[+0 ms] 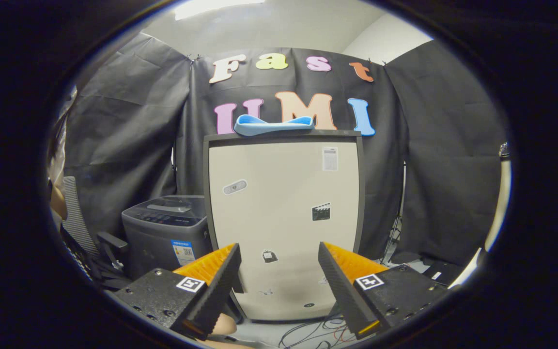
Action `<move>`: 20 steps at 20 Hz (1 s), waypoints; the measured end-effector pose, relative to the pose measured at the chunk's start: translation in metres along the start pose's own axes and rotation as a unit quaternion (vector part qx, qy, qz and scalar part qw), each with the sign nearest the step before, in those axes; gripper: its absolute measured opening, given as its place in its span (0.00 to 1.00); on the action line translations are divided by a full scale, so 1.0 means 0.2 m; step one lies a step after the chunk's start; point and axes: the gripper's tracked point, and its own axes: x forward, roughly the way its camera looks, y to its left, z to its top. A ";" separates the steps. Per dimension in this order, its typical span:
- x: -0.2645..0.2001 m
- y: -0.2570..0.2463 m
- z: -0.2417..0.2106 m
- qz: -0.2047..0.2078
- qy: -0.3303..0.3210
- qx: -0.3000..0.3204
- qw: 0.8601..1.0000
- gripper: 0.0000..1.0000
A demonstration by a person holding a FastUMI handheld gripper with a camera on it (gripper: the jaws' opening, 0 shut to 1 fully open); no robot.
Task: Put the clothes into the washing machine and then close the washing machine lid.
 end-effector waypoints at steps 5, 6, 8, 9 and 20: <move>0.00 0.00 0.00 0.000 0.000 0.000 1.000 0.97; 0.00 0.00 0.00 0.000 0.000 0.000 1.000 0.97; 0.00 0.00 0.00 0.001 0.001 0.000 1.000 0.97; 0.00 0.00 0.00 0.001 0.001 0.000 1.000 0.97; 0.06 -0.06 0.04 -0.041 -0.011 -0.003 0.999 0.98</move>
